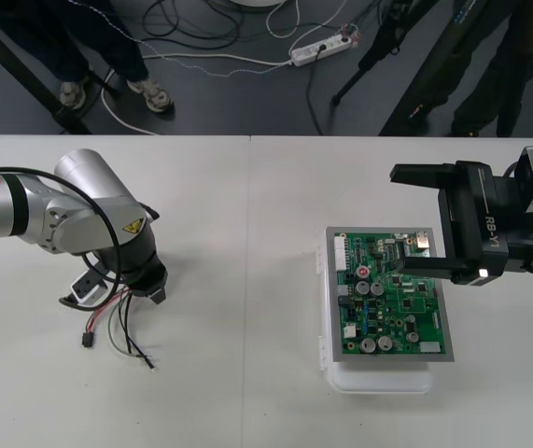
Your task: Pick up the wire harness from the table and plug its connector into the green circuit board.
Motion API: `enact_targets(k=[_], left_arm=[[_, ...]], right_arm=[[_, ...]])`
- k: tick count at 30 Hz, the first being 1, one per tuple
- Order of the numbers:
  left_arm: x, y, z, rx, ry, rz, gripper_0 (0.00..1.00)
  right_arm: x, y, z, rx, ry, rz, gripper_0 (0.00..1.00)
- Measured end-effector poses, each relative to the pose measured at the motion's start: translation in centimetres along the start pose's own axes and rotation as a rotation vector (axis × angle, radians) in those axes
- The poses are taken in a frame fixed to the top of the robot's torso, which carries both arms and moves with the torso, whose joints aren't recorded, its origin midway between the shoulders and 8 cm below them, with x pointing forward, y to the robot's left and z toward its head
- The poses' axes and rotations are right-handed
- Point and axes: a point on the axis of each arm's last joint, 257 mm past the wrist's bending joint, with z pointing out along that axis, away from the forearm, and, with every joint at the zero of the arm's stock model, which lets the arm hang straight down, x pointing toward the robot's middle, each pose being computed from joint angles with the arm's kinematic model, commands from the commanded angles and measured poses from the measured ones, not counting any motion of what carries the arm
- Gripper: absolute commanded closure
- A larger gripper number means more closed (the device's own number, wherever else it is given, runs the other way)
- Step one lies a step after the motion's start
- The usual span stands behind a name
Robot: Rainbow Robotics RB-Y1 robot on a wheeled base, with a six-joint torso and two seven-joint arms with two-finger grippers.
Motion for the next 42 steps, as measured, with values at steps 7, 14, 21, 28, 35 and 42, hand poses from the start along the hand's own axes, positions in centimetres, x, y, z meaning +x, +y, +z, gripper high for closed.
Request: enact_targets(k=[7,14,21,28,35,42], left_arm=[[0.06,0.01,0.04,0.000,0.004,-0.001,0.00],[-0.07,0.09,0.16,-0.002,0.002,-0.002,1.00],[-0.37,0.28,0.42,-0.007,-0.003,-0.004,1.00],[-0.45,0.31,0.50,-0.007,-0.004,-0.003,1.00],[-0.45,0.22,0.50,-0.004,-0.004,-0.001,1.00],[-0.45,0.12,0.50,0.000,-0.004,0.002,1.00]], right_arm=[[0.00,0.00,0.00,0.000,0.000,0.000,0.00],[0.00,0.00,0.00,0.000,0.000,0.000,0.00],[0.00,0.00,0.00,0.000,0.000,0.000,0.00],[0.00,0.00,0.00,0.000,0.000,0.000,0.00],[0.00,0.00,0.00,0.000,0.000,0.000,0.00],[0.00,0.00,0.00,0.000,0.000,0.000,0.00]])
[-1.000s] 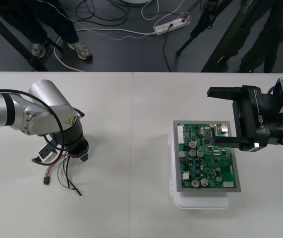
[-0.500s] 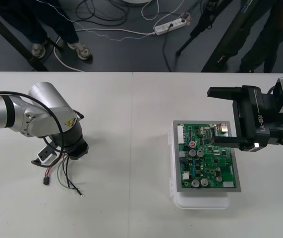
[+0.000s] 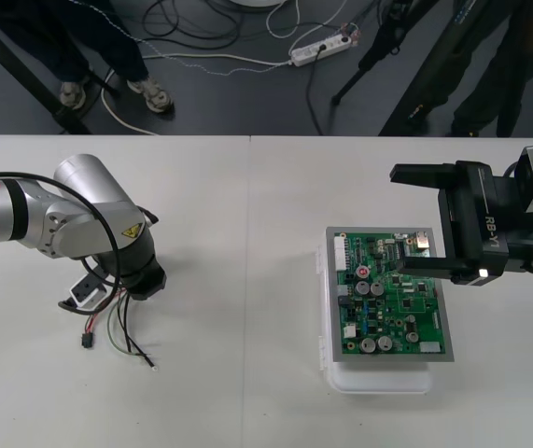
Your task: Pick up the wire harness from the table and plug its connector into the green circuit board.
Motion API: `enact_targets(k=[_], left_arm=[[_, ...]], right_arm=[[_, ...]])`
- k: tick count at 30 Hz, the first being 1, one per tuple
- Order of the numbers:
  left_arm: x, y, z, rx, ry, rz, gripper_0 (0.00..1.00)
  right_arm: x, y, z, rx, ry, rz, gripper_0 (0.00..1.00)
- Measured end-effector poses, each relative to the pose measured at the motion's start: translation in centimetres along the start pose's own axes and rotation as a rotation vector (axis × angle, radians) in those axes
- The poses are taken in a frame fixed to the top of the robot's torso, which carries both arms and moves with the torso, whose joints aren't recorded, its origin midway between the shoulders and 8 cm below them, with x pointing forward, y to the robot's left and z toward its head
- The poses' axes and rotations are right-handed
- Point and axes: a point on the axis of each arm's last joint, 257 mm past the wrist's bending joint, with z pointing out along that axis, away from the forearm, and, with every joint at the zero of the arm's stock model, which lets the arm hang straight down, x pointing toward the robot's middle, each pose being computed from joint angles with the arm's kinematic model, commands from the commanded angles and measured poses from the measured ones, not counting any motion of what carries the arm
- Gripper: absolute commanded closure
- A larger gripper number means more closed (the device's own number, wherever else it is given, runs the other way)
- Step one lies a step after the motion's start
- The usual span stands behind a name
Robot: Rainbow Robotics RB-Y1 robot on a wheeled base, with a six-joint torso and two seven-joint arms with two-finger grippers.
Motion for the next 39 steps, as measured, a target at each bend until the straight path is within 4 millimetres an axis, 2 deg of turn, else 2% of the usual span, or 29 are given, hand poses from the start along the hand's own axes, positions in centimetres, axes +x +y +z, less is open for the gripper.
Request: enact_targets(k=[16,25,39], left_arm=[[0.7,0.7,-0.7,-0.031,0.023,-0.022,1.00],[2.1,1.6,-3.3,-0.089,0.069,-0.056,1.00],[1.6,2.2,-7.9,-0.229,0.057,-0.191,1.00]], right_arm=[[0.0,0.0,0.0,0.000,0.000,0.000,0.00],[0.0,0.0,0.0,0.000,0.000,0.000,0.00],[0.0,0.0,0.0,0.000,0.000,0.000,0.00]])
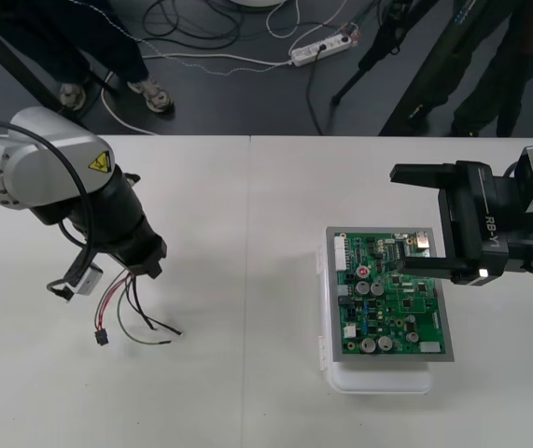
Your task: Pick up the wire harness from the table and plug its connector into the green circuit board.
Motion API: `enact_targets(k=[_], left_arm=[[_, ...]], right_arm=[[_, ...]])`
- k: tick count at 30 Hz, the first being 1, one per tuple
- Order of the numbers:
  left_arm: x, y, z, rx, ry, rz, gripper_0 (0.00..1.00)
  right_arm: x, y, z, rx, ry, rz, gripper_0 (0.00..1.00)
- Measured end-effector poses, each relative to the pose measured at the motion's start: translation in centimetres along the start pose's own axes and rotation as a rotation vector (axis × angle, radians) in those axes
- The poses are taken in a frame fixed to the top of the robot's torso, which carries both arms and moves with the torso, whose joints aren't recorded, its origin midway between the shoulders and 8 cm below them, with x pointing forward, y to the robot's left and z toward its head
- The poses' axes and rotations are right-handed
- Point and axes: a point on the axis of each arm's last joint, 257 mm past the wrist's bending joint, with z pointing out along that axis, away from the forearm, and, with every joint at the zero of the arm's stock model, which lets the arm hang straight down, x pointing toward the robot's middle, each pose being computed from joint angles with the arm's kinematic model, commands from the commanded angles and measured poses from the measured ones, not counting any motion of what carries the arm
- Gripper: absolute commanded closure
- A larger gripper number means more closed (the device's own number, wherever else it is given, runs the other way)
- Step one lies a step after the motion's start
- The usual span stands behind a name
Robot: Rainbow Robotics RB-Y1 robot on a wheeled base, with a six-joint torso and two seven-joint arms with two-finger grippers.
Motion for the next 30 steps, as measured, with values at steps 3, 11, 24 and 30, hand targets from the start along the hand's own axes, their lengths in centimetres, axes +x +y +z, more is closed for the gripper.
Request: enact_targets(k=[3,11,24,30], left_arm=[[0.0,0.5,-1.3,-0.039,0.002,-0.033,1.00],[-0.3,1.8,-4.0,-0.151,0.008,-0.122,1.00],[-1.0,3.9,-9.0,-0.363,0.026,-0.276,1.00],[-1.3,5.0,-10.8,-0.479,0.010,-0.355,1.00]], right_arm=[[0.0,0.0,0.0,0.000,0.000,0.000,0.00],[0.0,0.0,0.0,0.000,0.000,0.000,0.00],[0.0,0.0,0.0,0.000,0.000,0.000,0.00],[0.0,0.0,0.0,0.000,0.000,0.000,0.00]])
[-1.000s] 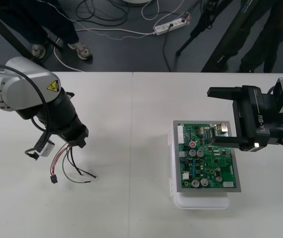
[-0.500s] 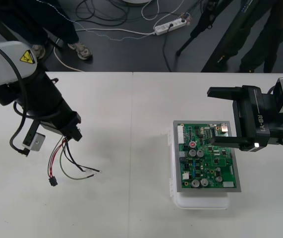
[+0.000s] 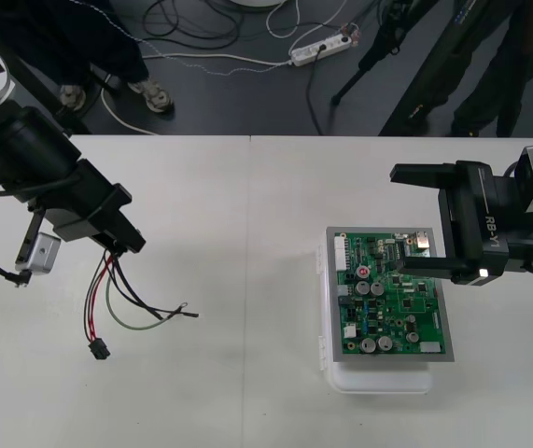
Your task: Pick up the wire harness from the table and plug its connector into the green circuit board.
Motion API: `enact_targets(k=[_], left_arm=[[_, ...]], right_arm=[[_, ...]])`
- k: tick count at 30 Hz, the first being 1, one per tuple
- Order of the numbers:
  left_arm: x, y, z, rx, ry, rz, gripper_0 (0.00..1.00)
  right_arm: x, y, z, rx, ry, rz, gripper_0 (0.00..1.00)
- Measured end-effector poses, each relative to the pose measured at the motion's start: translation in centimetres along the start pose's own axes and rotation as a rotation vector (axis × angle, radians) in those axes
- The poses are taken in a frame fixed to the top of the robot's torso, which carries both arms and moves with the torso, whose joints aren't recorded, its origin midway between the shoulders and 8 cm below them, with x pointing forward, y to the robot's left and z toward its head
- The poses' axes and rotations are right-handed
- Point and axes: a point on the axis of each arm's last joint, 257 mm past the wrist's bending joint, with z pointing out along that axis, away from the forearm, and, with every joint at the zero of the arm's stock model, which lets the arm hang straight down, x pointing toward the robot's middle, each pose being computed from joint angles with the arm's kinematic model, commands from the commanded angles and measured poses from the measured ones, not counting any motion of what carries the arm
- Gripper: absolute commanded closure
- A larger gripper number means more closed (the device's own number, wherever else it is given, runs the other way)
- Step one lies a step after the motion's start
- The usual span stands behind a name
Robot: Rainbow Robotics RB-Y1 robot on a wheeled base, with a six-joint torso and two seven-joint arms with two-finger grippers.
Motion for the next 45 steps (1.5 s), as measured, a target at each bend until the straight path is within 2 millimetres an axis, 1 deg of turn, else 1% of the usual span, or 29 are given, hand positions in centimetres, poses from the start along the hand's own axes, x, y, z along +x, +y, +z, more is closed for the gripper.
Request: enact_targets(k=[9,12,15,19,22,25,27,35,38,41,45], left_arm=[[-0.9,1.8,-1.7,-0.163,-0.038,-0.117,1.00],[-1.5,2.0,-2.1,-0.204,-0.056,-0.155,1.00],[-1.6,2.2,-2.4,-0.242,-0.052,-0.195,1.00],[-1.0,3.1,-3.6,-0.318,-0.025,-0.320,1.00],[-1.1,3.3,-4.0,-0.366,-0.033,-0.476,1.00],[-1.8,3.2,-3.6,-0.396,-0.068,-0.632,1.00],[-2.3,3.1,-3.2,-0.412,-0.088,-0.699,1.00],[-4.6,2.7,-1.8,-0.472,-0.120,-0.743,1.00],[-5.2,2.8,-1.4,-0.499,-0.135,-0.787,1.00],[-5.6,3.1,-1.1,-0.528,-0.165,-0.885,1.00],[-6.1,3.7,-0.5,-0.559,-0.233,-1.076,1.00]], right_arm=[[0.0,0.0,0.0,0.000,0.000,0.001,0.00],[0.0,0.0,0.0,0.000,0.000,0.001,0.00],[0.0,0.0,0.0,0.000,0.000,0.001,0.00],[0.0,0.0,0.0,0.000,0.000,0.001,0.00],[0.0,0.0,0.0,-0.001,0.000,0.001,0.00],[0.0,0.0,0.0,-0.001,0.000,0.000,0.00],[-0.1,0.0,0.0,-0.001,0.000,0.000,0.00],[-0.2,0.0,0.0,-0.003,-0.006,0.051,0.00],[-0.3,0.0,0.0,-0.003,-0.006,0.050,0.00],[-0.3,0.0,0.0,-0.003,-0.007,0.050,0.00],[-0.3,0.0,0.0,-0.003,-0.007,0.050,0.00]])
